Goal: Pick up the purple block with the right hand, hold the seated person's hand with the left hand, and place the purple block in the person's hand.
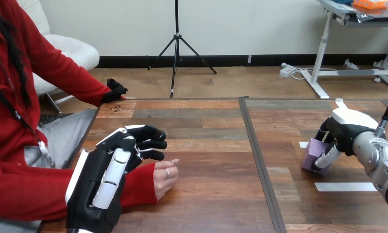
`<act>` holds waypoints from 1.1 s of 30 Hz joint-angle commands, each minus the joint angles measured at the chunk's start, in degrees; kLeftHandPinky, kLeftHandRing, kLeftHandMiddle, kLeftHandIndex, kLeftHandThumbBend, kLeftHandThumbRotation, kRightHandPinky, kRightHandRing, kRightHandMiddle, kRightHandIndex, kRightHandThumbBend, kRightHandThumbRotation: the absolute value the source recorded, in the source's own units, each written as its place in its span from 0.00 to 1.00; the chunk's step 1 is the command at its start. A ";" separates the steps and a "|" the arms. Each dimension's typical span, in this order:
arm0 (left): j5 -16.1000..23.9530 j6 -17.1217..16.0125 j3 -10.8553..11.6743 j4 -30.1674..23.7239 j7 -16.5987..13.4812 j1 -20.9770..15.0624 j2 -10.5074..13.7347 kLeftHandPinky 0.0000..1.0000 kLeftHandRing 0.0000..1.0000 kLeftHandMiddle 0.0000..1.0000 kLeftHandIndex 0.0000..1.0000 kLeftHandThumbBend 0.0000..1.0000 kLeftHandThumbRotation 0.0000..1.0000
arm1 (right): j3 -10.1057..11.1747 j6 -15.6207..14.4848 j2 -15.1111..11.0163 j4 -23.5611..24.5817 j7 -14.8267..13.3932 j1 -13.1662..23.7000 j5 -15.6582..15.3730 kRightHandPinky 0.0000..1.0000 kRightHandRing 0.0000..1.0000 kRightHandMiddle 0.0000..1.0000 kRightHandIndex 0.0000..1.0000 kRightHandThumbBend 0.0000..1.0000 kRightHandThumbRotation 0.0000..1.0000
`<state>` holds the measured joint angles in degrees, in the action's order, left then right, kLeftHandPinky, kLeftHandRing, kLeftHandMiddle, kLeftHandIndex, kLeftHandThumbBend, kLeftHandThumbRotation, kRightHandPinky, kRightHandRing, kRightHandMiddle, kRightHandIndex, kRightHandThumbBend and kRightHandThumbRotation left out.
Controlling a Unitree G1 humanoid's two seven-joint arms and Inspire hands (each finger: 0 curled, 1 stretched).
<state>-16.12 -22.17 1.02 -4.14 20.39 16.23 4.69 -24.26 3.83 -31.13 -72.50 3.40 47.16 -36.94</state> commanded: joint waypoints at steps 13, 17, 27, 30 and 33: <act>-0.41 0.11 0.60 -2.38 -0.10 -2.15 0.35 0.58 0.64 0.64 0.58 0.61 0.78 | 0.23 0.46 0.22 0.30 -2.75 1.73 0.38 0.44 0.53 0.56 0.51 0.69 0.00; 1.21 -1.31 0.84 -1.79 -0.81 -2.37 0.25 0.57 0.64 0.64 0.58 0.60 0.78 | 0.26 0.93 0.18 0.40 -3.17 1.58 0.45 0.44 0.53 0.56 0.50 0.71 0.00; 18.08 -12.18 3.17 3.03 -6.33 -4.41 4.17 0.60 0.66 0.66 0.62 0.61 0.76 | 0.59 1.44 0.32 0.99 -3.01 1.66 0.99 0.43 0.52 0.56 0.50 0.72 0.00; 25.23 -10.49 4.15 0.63 -9.05 -3.47 5.99 0.63 0.69 0.69 0.65 0.67 0.74 | 0.89 1.85 0.39 1.34 -2.99 1.64 1.42 0.41 0.51 0.55 0.50 0.72 0.00; 31.01 -7.77 4.90 -2.56 -10.53 -2.32 7.70 0.69 0.75 0.74 0.71 0.76 0.71 | 1.17 2.66 0.33 1.81 -3.06 1.51 1.84 0.42 0.52 0.56 0.50 0.72 0.00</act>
<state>6.05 -31.73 3.38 -2.61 13.12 15.59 8.38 -24.23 4.81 -31.11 -72.66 1.97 47.00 -36.39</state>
